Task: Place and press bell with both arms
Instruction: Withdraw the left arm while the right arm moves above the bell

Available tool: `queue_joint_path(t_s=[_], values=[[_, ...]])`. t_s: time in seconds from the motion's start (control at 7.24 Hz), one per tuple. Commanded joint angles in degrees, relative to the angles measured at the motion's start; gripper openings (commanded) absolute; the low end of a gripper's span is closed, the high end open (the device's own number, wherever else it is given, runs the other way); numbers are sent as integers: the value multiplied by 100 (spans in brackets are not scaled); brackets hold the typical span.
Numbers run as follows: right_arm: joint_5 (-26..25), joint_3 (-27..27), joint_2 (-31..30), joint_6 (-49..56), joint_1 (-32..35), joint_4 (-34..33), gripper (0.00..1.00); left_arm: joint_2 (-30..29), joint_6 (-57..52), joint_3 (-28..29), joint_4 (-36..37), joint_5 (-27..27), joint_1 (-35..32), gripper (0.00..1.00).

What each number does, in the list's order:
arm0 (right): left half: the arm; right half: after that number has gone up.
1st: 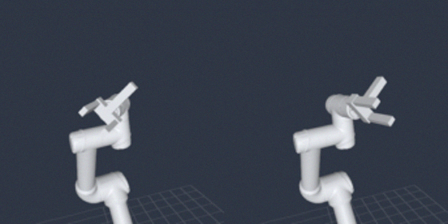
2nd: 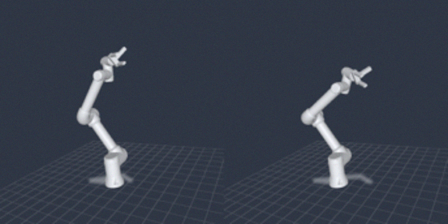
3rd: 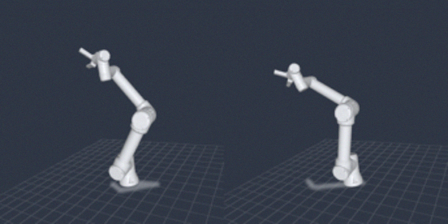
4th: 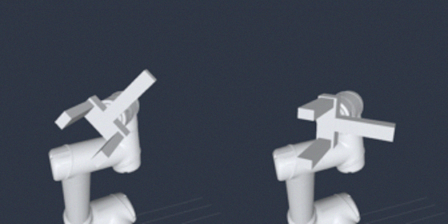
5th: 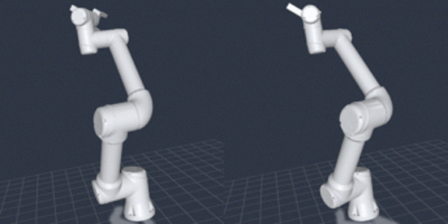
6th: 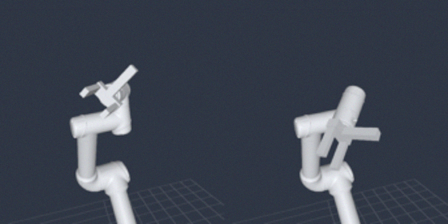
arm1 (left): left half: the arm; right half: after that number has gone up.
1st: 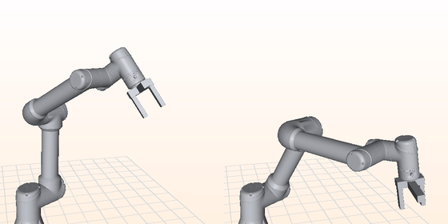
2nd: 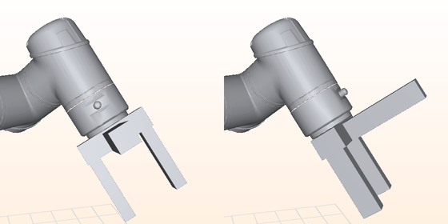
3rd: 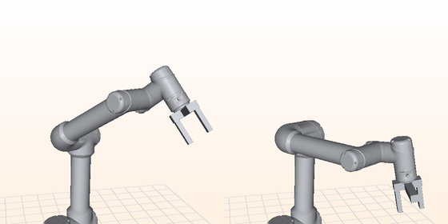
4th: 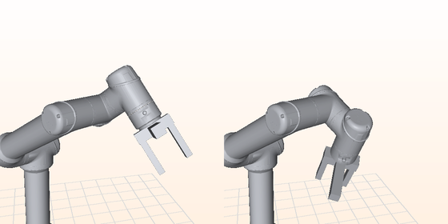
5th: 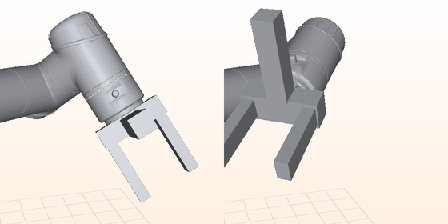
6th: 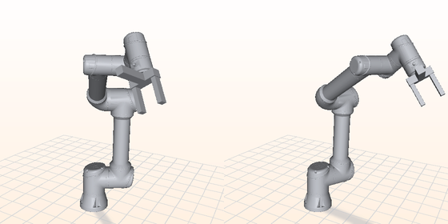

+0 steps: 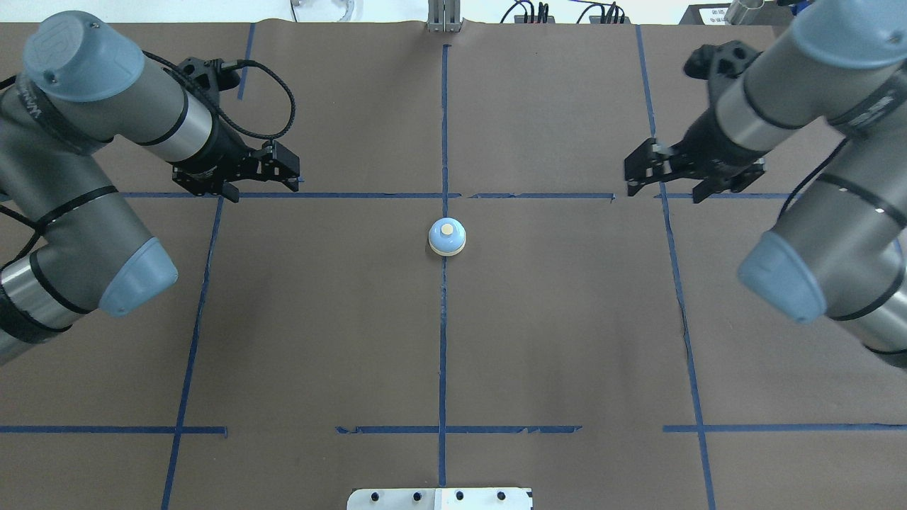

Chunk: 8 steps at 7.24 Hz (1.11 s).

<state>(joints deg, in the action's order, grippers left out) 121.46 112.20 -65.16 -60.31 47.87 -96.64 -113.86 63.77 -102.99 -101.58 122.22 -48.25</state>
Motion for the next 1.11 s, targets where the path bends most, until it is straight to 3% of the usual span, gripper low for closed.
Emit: queue_joint_path(t_s=[0.0,0.28,0.41,0.69,0.97], values=[[-570,-931,1229,-867,-786,-4,74,688,-707,-388,16,-49,-202,100],[-641,-1995,2057,-1106,-937,22,23,1162,-1074,-668,24,-128,-273,100],[-633,-2522,2243,-1141,-1016,440,3,1469,-1321,-879,24,-128,-369,100],[-633,-3376,2515,-1814,-1157,1416,0,1578,-1341,-942,24,-312,-370,100],[-633,-3625,2632,-1809,-1175,1437,0,1586,-1341,-943,24,-330,-370,100]])
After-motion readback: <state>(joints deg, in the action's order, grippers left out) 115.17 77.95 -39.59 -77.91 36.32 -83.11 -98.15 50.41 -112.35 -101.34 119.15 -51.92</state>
